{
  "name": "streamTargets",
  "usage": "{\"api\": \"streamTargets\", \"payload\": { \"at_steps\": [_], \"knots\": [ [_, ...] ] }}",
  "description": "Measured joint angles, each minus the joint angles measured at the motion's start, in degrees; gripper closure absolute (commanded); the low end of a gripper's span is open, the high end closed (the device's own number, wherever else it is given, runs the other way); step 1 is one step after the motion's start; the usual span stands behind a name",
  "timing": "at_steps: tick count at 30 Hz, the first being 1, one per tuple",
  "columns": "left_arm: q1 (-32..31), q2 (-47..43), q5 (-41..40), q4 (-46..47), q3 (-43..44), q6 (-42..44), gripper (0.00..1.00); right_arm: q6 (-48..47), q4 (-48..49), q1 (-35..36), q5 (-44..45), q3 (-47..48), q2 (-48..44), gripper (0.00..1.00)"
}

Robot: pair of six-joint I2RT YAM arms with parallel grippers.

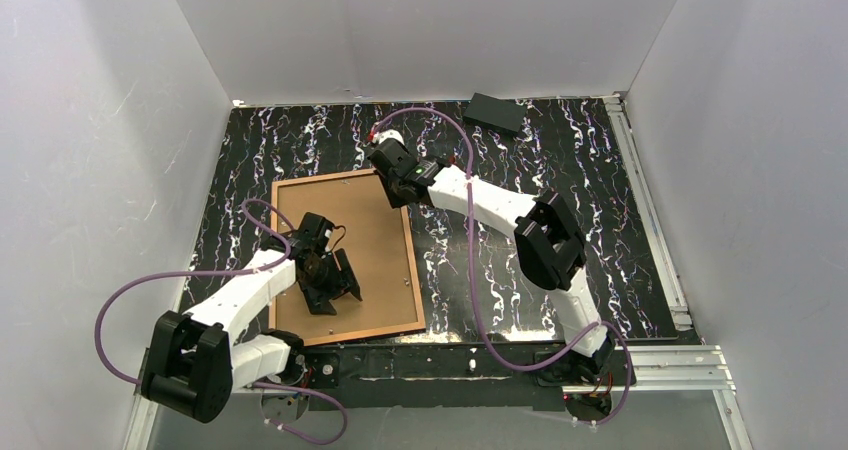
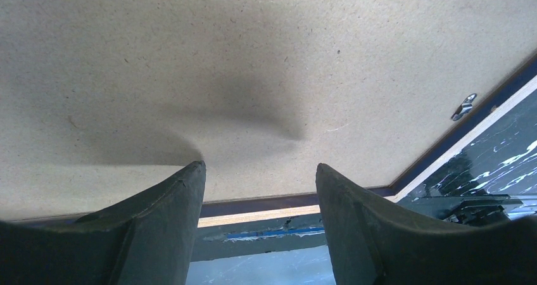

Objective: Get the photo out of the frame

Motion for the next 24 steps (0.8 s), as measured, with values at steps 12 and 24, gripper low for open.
{"api": "streamTargets", "payload": {
  "at_steps": [12,24],
  "knots": [
    [0.0,1.05,-0.35,-0.11,0.17,0.04,0.37,0.68,2.16,-0.28,-0.52,-4.87,-3.15,0.99],
    [0.0,1.55,-0.37,-0.31,0.28,0.04,0.37,-0.17,3.65,-0.63,-0.13,-5.29,-2.95,0.99]
  ]
}}
